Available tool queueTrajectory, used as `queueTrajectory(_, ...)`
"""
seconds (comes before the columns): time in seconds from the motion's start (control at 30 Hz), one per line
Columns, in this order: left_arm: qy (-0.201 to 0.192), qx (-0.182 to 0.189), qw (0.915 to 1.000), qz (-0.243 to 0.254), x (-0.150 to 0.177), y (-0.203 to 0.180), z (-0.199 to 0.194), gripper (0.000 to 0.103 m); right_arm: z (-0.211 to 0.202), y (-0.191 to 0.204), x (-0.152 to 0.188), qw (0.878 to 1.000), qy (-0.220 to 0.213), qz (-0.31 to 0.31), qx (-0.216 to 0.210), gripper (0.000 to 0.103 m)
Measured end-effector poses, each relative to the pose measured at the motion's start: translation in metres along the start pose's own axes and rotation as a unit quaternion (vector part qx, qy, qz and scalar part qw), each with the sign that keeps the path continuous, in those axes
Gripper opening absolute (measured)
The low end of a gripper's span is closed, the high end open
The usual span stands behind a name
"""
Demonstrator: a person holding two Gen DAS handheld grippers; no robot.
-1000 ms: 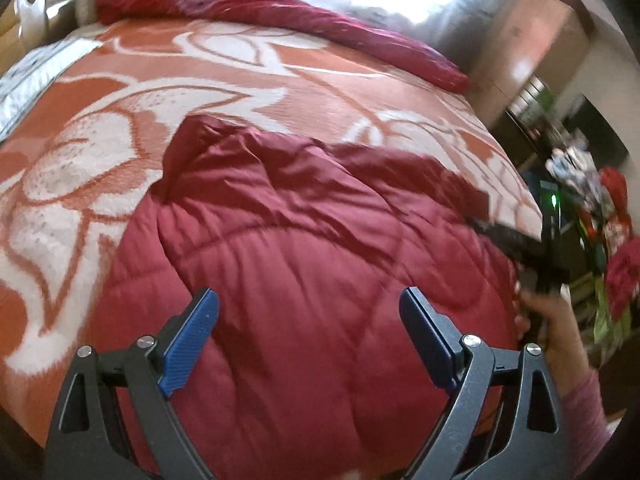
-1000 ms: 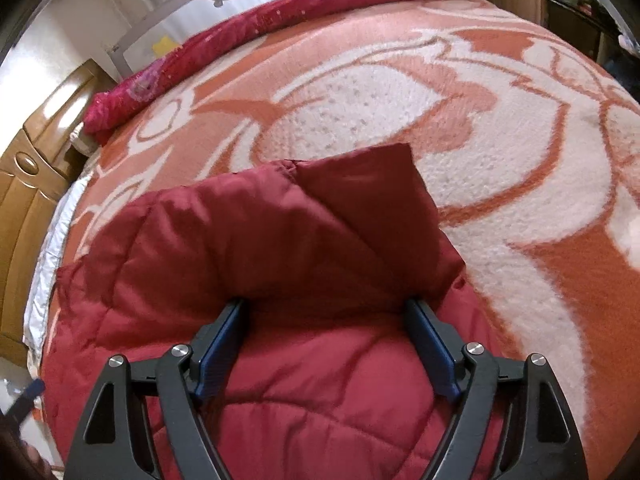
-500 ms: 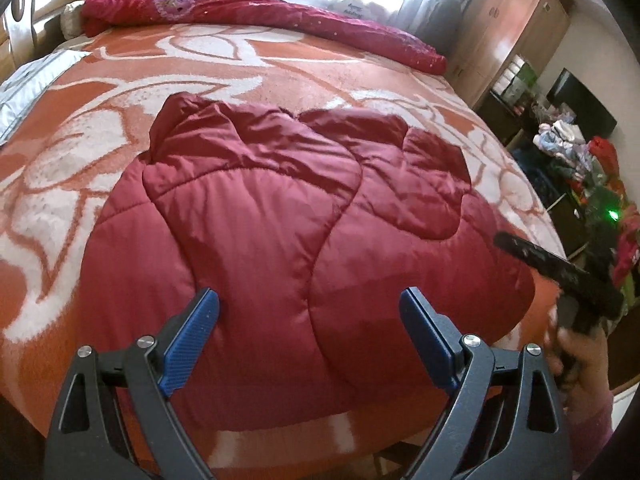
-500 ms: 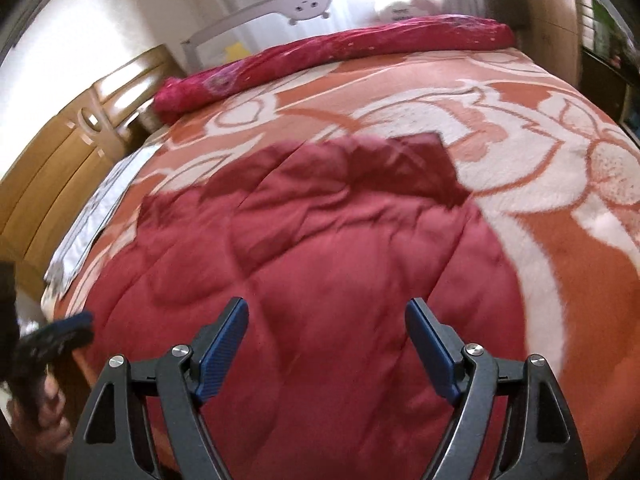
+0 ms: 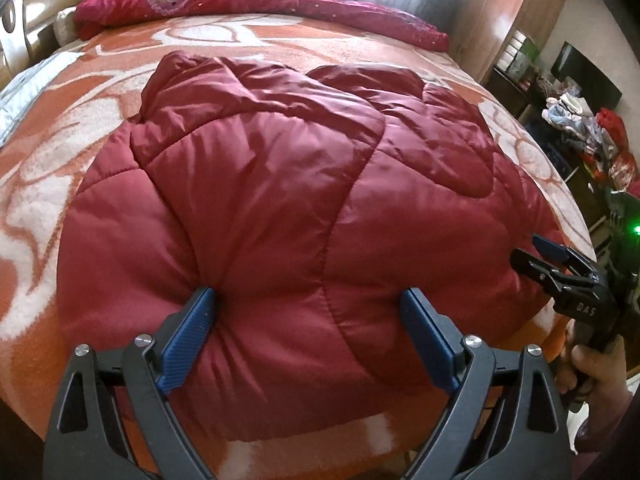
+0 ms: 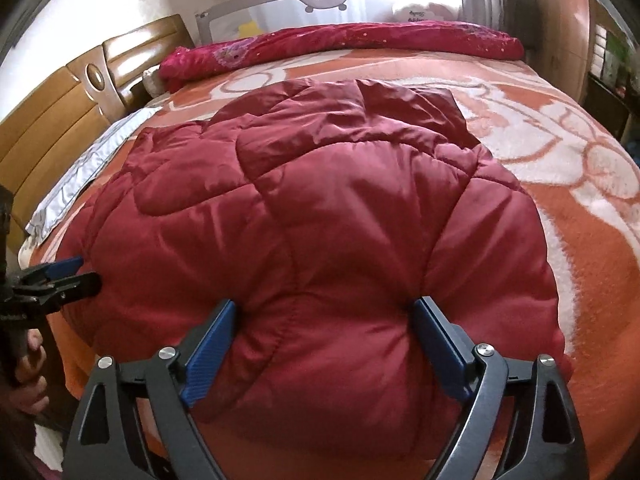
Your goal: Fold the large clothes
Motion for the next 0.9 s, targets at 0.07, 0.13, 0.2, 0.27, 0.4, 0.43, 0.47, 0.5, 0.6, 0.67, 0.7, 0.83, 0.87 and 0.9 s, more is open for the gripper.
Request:
queueTrajectory(0.07, -0.002, -0.007, 1.0000, 0.000, -0.001, 0.000, 0.003, 0.097, 0.003, 0.000, 0.000, 1.000, -0.002, -0.001, 0.003, 0.091)
queueTrajectory(0.13, -0.003, -0.022, 0.9997, 0.005, -0.001, -0.003, 0.005, 0.100, 0.005, 0.000, 0.001, 1.000, -0.004, -0.002, 0.008, 0.092)
queueTrajectory(0.2, -0.005, -0.030, 0.9995, 0.007, -0.002, -0.005, 0.007, 0.102, 0.007, -0.001, 0.003, 1.000, -0.006, -0.001, 0.007, 0.092)
queueTrajectory(0.27, -0.006, -0.035, 0.9993, 0.010, -0.001, -0.006, 0.006, 0.103, 0.006, -0.002, 0.006, 1.000, -0.010, -0.003, 0.006, 0.092)
queueTrajectory(0.4, -0.008, -0.038, 0.9992, 0.013, 0.001, -0.007, 0.005, 0.103, 0.001, -0.008, 0.016, 1.000, -0.013, 0.003, 0.002, 0.092)
queueTrajectory(0.43, -0.009, -0.039, 0.9991, 0.014, 0.001, -0.007, 0.004, 0.103, -0.001, -0.009, 0.019, 1.000, -0.012, 0.007, 0.000, 0.092)
queueTrajectory(0.47, -0.009, -0.040, 0.9990, 0.015, 0.001, -0.008, 0.004, 0.103, -0.002, -0.011, 0.020, 1.000, -0.011, 0.010, -0.001, 0.092)
queueTrajectory(0.5, -0.010, -0.041, 0.9990, 0.016, 0.001, -0.008, 0.004, 0.103, -0.004, -0.012, 0.023, 1.000, -0.010, 0.014, -0.003, 0.092)
queueTrajectory(0.6, -0.012, -0.043, 0.9989, 0.015, 0.000, -0.008, 0.004, 0.103, -0.005, -0.012, 0.025, 1.000, -0.009, 0.017, 0.001, 0.092)
queueTrajectory(0.67, -0.012, -0.043, 0.9989, 0.015, -0.001, -0.007, 0.004, 0.103, -0.005, -0.013, 0.024, 1.000, -0.009, 0.020, 0.004, 0.092)
queueTrajectory(0.7, -0.011, -0.044, 0.9989, 0.015, -0.001, -0.007, 0.004, 0.103, -0.005, -0.013, 0.024, 1.000, -0.008, 0.020, 0.005, 0.092)
queueTrajectory(0.83, -0.008, -0.045, 0.9989, 0.012, -0.003, -0.008, 0.002, 0.103, -0.005, -0.012, 0.024, 1.000, -0.008, 0.022, 0.008, 0.092)
queueTrajectory(0.87, -0.007, -0.047, 0.9988, 0.010, -0.004, -0.008, 0.001, 0.103, -0.006, -0.012, 0.025, 1.000, -0.008, 0.021, 0.009, 0.092)
queueTrajectory(0.9, -0.008, -0.049, 0.9987, 0.009, -0.005, -0.009, -0.002, 0.103, -0.005, -0.011, 0.024, 1.000, -0.008, 0.021, 0.009, 0.092)
Point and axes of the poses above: each gripper's, at about its wrist camera, not at the fingertips, and z roughly the way its jaws point, y to its left, x to its underside, the point moved 5 cm from there along z, roughly the way its jaws point, and after that the axes turned 10 degrees about -x, right-handed, at the moved point
